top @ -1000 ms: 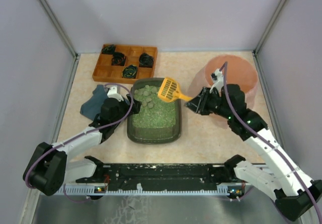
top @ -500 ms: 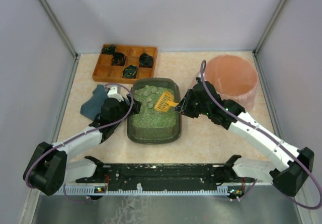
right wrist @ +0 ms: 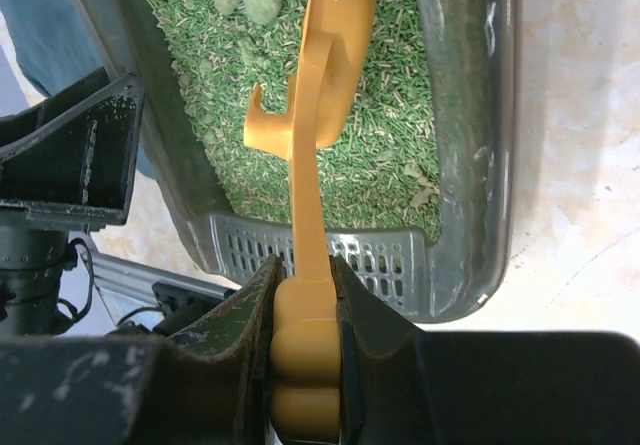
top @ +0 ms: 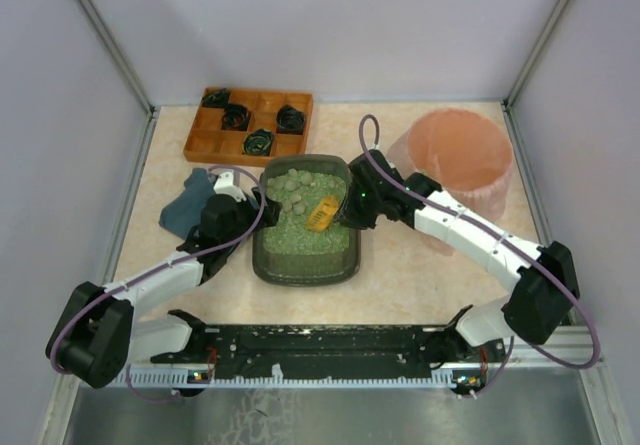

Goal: Clean the litter box

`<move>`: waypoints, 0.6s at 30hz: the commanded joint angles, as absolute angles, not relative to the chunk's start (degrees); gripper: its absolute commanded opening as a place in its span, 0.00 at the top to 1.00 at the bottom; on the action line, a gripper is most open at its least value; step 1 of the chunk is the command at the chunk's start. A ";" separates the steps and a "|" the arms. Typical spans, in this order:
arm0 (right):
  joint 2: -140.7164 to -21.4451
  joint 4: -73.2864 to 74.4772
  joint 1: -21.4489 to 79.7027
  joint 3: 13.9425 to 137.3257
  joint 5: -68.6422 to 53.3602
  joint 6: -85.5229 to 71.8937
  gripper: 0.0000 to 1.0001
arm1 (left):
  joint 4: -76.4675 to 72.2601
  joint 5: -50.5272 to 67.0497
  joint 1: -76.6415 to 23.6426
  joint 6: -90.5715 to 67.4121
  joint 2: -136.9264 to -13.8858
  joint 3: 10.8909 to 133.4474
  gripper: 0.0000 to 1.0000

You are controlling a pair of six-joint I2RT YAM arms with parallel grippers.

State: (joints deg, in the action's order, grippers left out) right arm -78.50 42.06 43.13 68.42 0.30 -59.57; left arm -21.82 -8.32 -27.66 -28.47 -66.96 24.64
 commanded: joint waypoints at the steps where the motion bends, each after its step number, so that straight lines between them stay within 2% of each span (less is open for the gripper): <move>1: -81.31 39.10 43.78 71.58 -2.23 -59.94 1.00 | -22.15 -8.35 -27.88 -28.07 -66.36 26.24 0.13; 11: -89.53 31.27 41.85 69.50 -8.50 -60.41 1.00 | -22.06 -8.95 -27.87 -27.86 -66.09 26.24 0.13; 18: -91.30 18.37 41.84 63.36 -12.19 -61.29 1.00 | -22.02 -9.05 -27.87 -27.74 -66.18 26.20 0.13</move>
State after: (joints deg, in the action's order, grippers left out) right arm -88.82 25.87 41.67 66.26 -8.40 -60.73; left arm -21.80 -8.40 -27.66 -28.42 -66.96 24.64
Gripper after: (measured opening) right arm 0.213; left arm 0.870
